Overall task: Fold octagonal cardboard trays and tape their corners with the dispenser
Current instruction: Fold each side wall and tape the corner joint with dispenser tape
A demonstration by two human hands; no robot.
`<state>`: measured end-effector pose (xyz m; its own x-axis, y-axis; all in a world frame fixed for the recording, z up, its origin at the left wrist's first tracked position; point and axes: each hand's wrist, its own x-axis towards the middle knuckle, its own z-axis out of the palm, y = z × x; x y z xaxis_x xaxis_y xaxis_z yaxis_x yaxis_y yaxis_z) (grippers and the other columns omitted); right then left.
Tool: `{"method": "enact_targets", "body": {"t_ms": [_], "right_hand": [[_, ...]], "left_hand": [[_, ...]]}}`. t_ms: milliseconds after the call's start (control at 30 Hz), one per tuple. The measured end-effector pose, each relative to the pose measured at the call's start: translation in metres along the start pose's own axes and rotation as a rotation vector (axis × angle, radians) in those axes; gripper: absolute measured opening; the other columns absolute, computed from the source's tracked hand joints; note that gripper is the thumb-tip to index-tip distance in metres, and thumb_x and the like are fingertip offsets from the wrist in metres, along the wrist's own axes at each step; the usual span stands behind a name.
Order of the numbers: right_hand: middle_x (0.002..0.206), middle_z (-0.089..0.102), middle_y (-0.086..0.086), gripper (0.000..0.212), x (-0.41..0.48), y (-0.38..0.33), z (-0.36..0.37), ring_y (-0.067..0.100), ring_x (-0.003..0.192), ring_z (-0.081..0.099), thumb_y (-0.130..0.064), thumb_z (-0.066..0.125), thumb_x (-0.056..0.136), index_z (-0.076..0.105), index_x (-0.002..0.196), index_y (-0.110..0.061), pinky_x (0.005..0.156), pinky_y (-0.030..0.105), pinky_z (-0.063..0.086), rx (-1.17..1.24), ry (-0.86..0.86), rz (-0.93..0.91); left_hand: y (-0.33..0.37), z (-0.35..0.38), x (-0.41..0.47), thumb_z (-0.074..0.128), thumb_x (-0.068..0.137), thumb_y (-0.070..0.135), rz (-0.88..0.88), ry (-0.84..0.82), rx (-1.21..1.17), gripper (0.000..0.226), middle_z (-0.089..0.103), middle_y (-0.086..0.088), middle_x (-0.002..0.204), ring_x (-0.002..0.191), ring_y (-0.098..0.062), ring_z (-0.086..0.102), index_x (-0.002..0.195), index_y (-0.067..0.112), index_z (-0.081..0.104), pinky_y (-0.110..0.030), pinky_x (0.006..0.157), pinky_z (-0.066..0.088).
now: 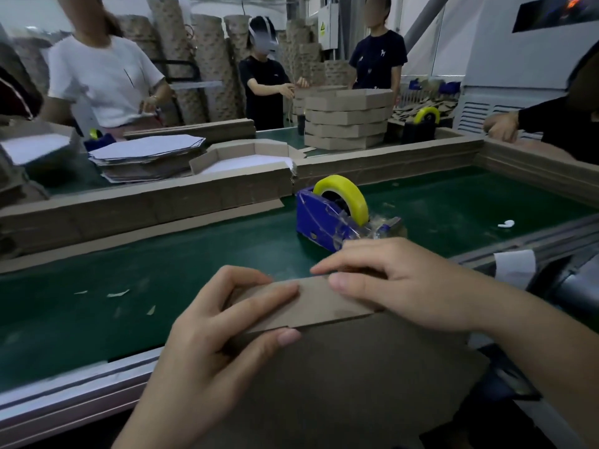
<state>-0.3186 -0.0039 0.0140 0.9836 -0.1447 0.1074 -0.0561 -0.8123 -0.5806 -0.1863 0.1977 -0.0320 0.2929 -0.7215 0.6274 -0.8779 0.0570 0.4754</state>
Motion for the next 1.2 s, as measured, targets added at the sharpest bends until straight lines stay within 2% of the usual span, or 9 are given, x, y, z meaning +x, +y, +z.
{"method": "enact_targets", "body": {"t_ms": [100, 167, 233, 400, 533, 600, 833, 967, 1200], "right_hand": [[0.107, 0.070, -0.013, 0.036, 0.002, 0.014, -0.009, 0.002, 0.100, 0.064, -0.050, 0.061, 0.081, 0.070, 0.113, -0.037, 0.085, 0.017, 0.049, 0.279, -0.112, 0.095], [0.108, 0.072, -0.001, 0.034, 0.000, 0.023, -0.006, 0.012, 0.099, 0.068, -0.034, 0.065, 0.078, 0.073, 0.111, -0.033, 0.080, 0.019, 0.052, 0.513, -0.118, 0.125], [0.105, 0.073, 0.001, 0.033, -0.002, 0.028, 0.001, 0.013, 0.095, 0.069, -0.026, 0.067, 0.077, 0.074, 0.109, -0.029, 0.074, 0.017, 0.051, 0.645, -0.072, 0.128], [0.103, 0.075, 0.001, 0.031, -0.005, 0.031, 0.003, 0.014, 0.095, 0.070, -0.026, 0.069, 0.077, 0.075, 0.107, -0.027, 0.073, 0.017, 0.052, 0.660, 0.089, 0.077], [0.106, 0.074, -0.001, 0.029, -0.009, 0.030, 0.001, 0.014, 0.101, 0.069, -0.030, 0.075, 0.080, 0.075, 0.109, -0.027, 0.083, 0.023, 0.055, 0.615, 0.141, 0.059], [0.105, 0.074, -0.001, 0.032, -0.011, 0.030, 0.002, 0.016, 0.099, 0.070, -0.032, 0.072, 0.076, 0.075, 0.108, -0.027, 0.085, 0.028, 0.057, 0.618, 0.153, 0.069], [0.103, 0.075, -0.001, 0.035, -0.012, 0.029, 0.006, 0.015, 0.094, 0.071, -0.032, 0.068, 0.075, 0.074, 0.109, -0.026, 0.075, 0.024, 0.057, 0.639, 0.150, 0.077], [0.105, 0.074, -0.002, 0.033, -0.010, 0.027, 0.005, 0.015, 0.096, 0.071, -0.034, 0.072, 0.077, 0.074, 0.109, -0.028, 0.078, 0.026, 0.058, 0.611, 0.156, 0.067], [0.105, 0.074, -0.009, 0.036, -0.008, 0.025, 0.001, 0.007, 0.098, 0.069, -0.037, 0.068, 0.074, 0.074, 0.109, -0.030, 0.077, 0.018, 0.054, 0.533, 0.161, 0.064]], "left_hand": [[-0.004, 0.000, 0.000, 0.059, 0.085, 0.043, -0.017, -0.003, -0.012, 0.038, 0.060, -0.002, 0.110, 0.103, -0.013, 0.061, 0.115, 0.023, 0.070, -0.018, 0.085, 0.044], [-0.006, 0.000, 0.001, 0.059, 0.085, 0.043, -0.028, 0.003, -0.015, 0.038, 0.060, -0.003, 0.110, 0.104, -0.013, 0.061, 0.115, 0.023, 0.070, -0.017, 0.085, 0.044], [-0.006, 0.001, 0.003, 0.058, 0.085, 0.042, -0.036, 0.005, -0.019, 0.038, 0.060, -0.002, 0.110, 0.105, -0.013, 0.061, 0.115, 0.022, 0.069, -0.014, 0.086, 0.042], [-0.007, 0.003, 0.004, 0.063, 0.082, 0.040, -0.040, 0.016, -0.059, 0.043, 0.061, 0.003, 0.112, 0.108, -0.009, 0.060, 0.119, 0.019, 0.066, -0.010, 0.088, 0.040], [-0.008, 0.004, 0.004, 0.064, 0.081, 0.042, -0.047, 0.026, -0.070, 0.047, 0.061, 0.004, 0.118, 0.114, -0.007, 0.058, 0.121, 0.019, 0.064, -0.011, 0.092, 0.039], [-0.008, 0.005, 0.004, 0.064, 0.080, 0.043, -0.048, 0.034, -0.064, 0.049, 0.060, 0.004, 0.122, 0.117, -0.007, 0.056, 0.123, 0.019, 0.063, -0.012, 0.094, 0.039], [-0.007, 0.005, 0.005, 0.064, 0.079, 0.044, -0.053, 0.031, -0.058, 0.052, 0.059, 0.005, 0.124, 0.119, -0.006, 0.055, 0.124, 0.018, 0.061, -0.011, 0.095, 0.038], [-0.008, 0.006, 0.004, 0.065, 0.079, 0.044, -0.060, 0.029, -0.059, 0.051, 0.059, 0.004, 0.124, 0.119, -0.006, 0.056, 0.124, 0.018, 0.062, -0.011, 0.095, 0.038], [-0.010, 0.006, 0.004, 0.064, 0.080, 0.046, -0.062, 0.038, -0.057, 0.052, 0.060, 0.004, 0.124, 0.118, -0.008, 0.056, 0.124, 0.018, 0.062, -0.012, 0.094, 0.038]]}}
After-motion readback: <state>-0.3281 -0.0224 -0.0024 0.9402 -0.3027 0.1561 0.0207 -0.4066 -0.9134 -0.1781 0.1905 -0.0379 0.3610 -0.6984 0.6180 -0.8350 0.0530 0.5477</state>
